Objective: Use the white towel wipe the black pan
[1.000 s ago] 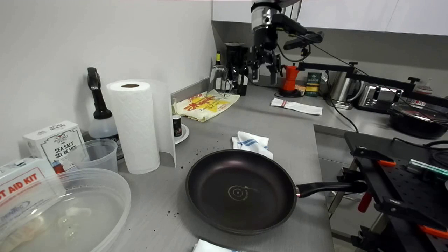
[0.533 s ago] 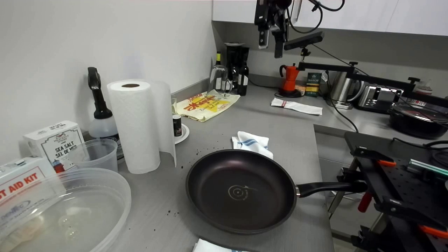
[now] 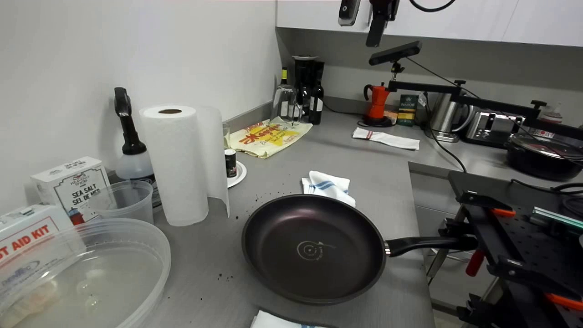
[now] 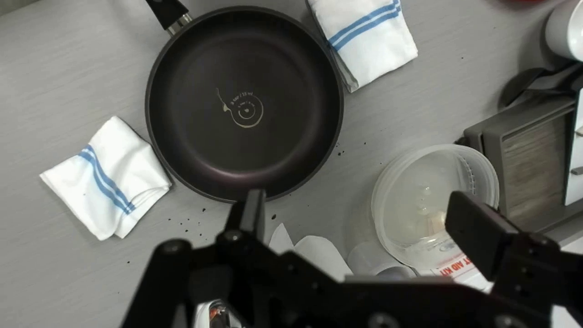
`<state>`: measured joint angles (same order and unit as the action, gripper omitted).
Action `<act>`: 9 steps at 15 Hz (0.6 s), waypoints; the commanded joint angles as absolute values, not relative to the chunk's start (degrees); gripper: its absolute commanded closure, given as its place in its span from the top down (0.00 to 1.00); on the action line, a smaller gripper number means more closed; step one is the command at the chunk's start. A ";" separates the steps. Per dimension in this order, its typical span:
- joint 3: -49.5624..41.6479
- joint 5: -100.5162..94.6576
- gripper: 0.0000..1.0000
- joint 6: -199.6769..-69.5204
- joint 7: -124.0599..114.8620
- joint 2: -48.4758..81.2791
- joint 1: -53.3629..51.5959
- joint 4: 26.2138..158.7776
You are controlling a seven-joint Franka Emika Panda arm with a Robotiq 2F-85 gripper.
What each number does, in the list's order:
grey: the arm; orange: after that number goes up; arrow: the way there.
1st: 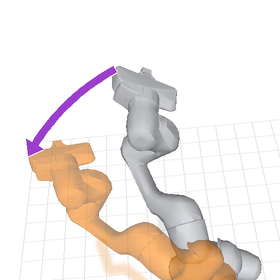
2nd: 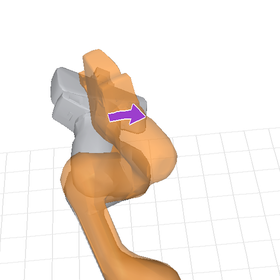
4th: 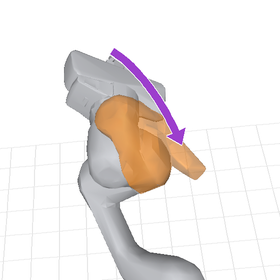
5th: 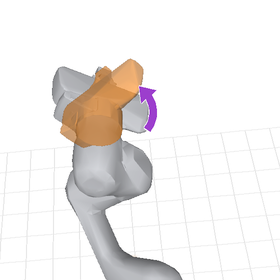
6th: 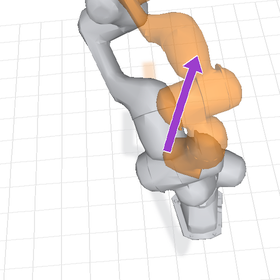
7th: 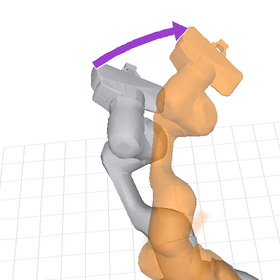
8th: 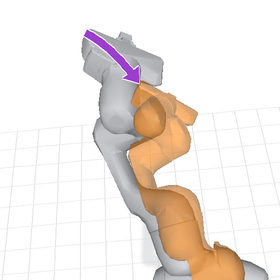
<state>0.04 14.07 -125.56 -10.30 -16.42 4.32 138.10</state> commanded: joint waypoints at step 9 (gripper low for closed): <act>3.06 13.34 1.00 -125.60 -12.17 -22.69 -1.14 146.00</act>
